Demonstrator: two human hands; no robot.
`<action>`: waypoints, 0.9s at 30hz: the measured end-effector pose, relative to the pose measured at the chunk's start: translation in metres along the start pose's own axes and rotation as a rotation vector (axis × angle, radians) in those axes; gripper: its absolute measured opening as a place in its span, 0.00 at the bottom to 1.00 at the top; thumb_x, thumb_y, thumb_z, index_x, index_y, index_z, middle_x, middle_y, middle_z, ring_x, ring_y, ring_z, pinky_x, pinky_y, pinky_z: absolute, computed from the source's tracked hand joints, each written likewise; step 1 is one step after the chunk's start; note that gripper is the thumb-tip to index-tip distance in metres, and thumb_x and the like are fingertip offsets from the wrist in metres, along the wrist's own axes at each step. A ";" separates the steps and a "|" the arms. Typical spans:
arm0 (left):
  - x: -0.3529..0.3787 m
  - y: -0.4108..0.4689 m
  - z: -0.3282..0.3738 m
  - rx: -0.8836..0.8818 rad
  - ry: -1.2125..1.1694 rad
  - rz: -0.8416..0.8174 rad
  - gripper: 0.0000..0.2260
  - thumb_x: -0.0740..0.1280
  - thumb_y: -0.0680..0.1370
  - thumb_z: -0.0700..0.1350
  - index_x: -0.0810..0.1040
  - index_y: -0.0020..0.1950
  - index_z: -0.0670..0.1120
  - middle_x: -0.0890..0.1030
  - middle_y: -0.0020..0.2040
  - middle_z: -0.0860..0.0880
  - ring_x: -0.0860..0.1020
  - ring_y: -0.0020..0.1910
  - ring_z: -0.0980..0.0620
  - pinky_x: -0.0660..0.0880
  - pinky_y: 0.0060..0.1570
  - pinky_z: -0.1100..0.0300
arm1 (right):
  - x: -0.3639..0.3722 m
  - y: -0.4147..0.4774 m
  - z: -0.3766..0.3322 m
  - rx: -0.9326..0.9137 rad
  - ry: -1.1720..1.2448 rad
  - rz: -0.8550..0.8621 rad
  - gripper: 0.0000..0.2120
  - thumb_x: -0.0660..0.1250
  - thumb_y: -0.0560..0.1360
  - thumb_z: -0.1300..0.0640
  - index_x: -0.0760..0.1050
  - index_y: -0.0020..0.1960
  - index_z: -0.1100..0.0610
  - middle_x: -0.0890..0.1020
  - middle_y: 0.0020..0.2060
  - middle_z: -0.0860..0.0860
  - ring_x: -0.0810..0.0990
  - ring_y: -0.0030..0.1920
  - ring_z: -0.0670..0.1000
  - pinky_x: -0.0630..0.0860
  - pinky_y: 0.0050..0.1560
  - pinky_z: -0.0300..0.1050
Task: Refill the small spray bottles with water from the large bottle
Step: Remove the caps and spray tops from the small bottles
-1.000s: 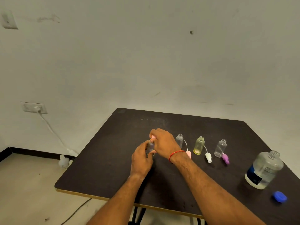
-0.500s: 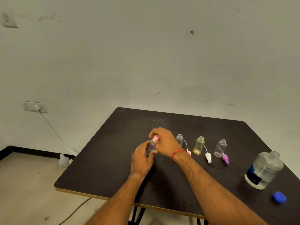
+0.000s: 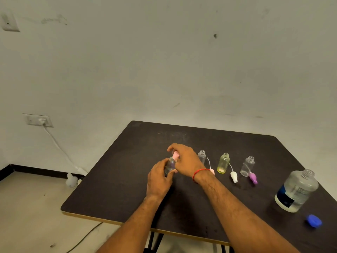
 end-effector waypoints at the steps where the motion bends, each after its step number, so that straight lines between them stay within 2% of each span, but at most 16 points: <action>1: 0.000 0.000 0.000 0.001 -0.003 -0.007 0.20 0.74 0.77 0.49 0.77 0.68 0.48 0.81 0.60 0.52 0.77 0.58 0.58 0.77 0.62 0.57 | 0.000 0.000 0.000 0.002 0.023 0.006 0.22 0.70 0.68 0.65 0.74 0.59 0.49 0.78 0.53 0.49 0.77 0.52 0.49 0.78 0.53 0.45; 4: -0.001 -0.001 0.002 0.000 -0.031 -0.014 0.19 0.74 0.77 0.49 0.78 0.67 0.50 0.81 0.60 0.54 0.78 0.59 0.57 0.78 0.62 0.57 | 0.001 0.000 0.003 0.060 0.031 0.040 0.24 0.72 0.69 0.59 0.71 0.63 0.49 0.77 0.55 0.48 0.77 0.53 0.49 0.78 0.54 0.45; 7: -0.001 -0.001 0.003 0.004 -0.015 0.002 0.21 0.75 0.77 0.50 0.77 0.68 0.49 0.81 0.61 0.52 0.79 0.60 0.56 0.77 0.63 0.58 | 0.000 0.002 0.005 0.117 -0.040 0.093 0.14 0.71 0.72 0.50 0.73 0.55 0.49 0.79 0.48 0.47 0.78 0.47 0.49 0.77 0.48 0.44; 10: -0.001 -0.001 0.003 -0.005 -0.007 -0.006 0.21 0.75 0.77 0.51 0.78 0.68 0.48 0.81 0.61 0.51 0.79 0.60 0.55 0.78 0.63 0.55 | -0.002 0.003 0.005 0.113 -0.103 0.073 0.05 0.69 0.74 0.53 0.75 0.49 0.49 0.80 0.46 0.48 0.79 0.47 0.50 0.77 0.48 0.45; 14: -0.001 -0.001 0.003 0.001 0.005 -0.012 0.21 0.75 0.77 0.50 0.78 0.67 0.48 0.81 0.60 0.52 0.78 0.58 0.57 0.78 0.62 0.55 | -0.001 0.001 0.003 0.023 -0.045 -0.006 0.18 0.69 0.69 0.65 0.75 0.55 0.49 0.79 0.52 0.49 0.77 0.53 0.50 0.77 0.54 0.45; 16: -0.002 -0.002 0.003 0.004 0.001 -0.010 0.20 0.75 0.77 0.49 0.78 0.67 0.49 0.81 0.59 0.53 0.78 0.57 0.58 0.78 0.62 0.55 | 0.000 0.000 0.002 0.006 0.001 -0.015 0.22 0.70 0.68 0.65 0.74 0.59 0.49 0.78 0.54 0.49 0.77 0.55 0.50 0.77 0.57 0.45; 18: -0.002 -0.002 0.003 -0.004 -0.013 -0.016 0.20 0.75 0.77 0.48 0.78 0.67 0.50 0.81 0.60 0.54 0.77 0.58 0.59 0.78 0.63 0.55 | 0.001 0.000 0.004 0.034 0.019 0.011 0.23 0.71 0.69 0.61 0.72 0.61 0.49 0.77 0.55 0.48 0.77 0.56 0.49 0.77 0.56 0.45; 20: -0.002 -0.002 0.003 -0.004 -0.009 -0.013 0.21 0.75 0.77 0.48 0.77 0.69 0.50 0.81 0.61 0.53 0.76 0.58 0.60 0.76 0.63 0.59 | 0.002 0.001 0.005 0.087 -0.004 0.045 0.20 0.72 0.71 0.53 0.71 0.61 0.49 0.77 0.53 0.47 0.78 0.52 0.49 0.78 0.53 0.44; 23: -0.002 -0.001 0.004 -0.002 0.023 -0.005 0.22 0.74 0.77 0.50 0.77 0.69 0.47 0.81 0.62 0.51 0.76 0.59 0.60 0.73 0.62 0.63 | 0.003 0.002 0.007 0.153 -0.074 0.069 0.13 0.69 0.74 0.43 0.73 0.52 0.49 0.80 0.46 0.48 0.78 0.45 0.48 0.78 0.47 0.44; 25: -0.002 -0.001 0.005 -0.004 0.024 -0.010 0.21 0.75 0.77 0.51 0.78 0.68 0.47 0.81 0.62 0.50 0.78 0.60 0.56 0.76 0.63 0.58 | 0.003 0.002 0.008 0.160 -0.098 0.070 0.09 0.68 0.76 0.44 0.74 0.48 0.49 0.81 0.43 0.49 0.79 0.44 0.48 0.79 0.47 0.46; 27: -0.002 -0.001 0.005 -0.009 0.025 -0.016 0.21 0.75 0.77 0.51 0.78 0.68 0.48 0.81 0.62 0.50 0.78 0.60 0.55 0.77 0.64 0.56 | 0.002 0.001 0.007 0.140 -0.120 0.066 0.04 0.67 0.77 0.50 0.75 0.47 0.49 0.81 0.44 0.49 0.79 0.46 0.49 0.79 0.48 0.46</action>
Point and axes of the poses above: each hand's wrist, its own y-axis towards the middle knuckle, its own x-axis out of the palm, z = x × y, the point moved 2 cm from there along y, towards the middle knuckle
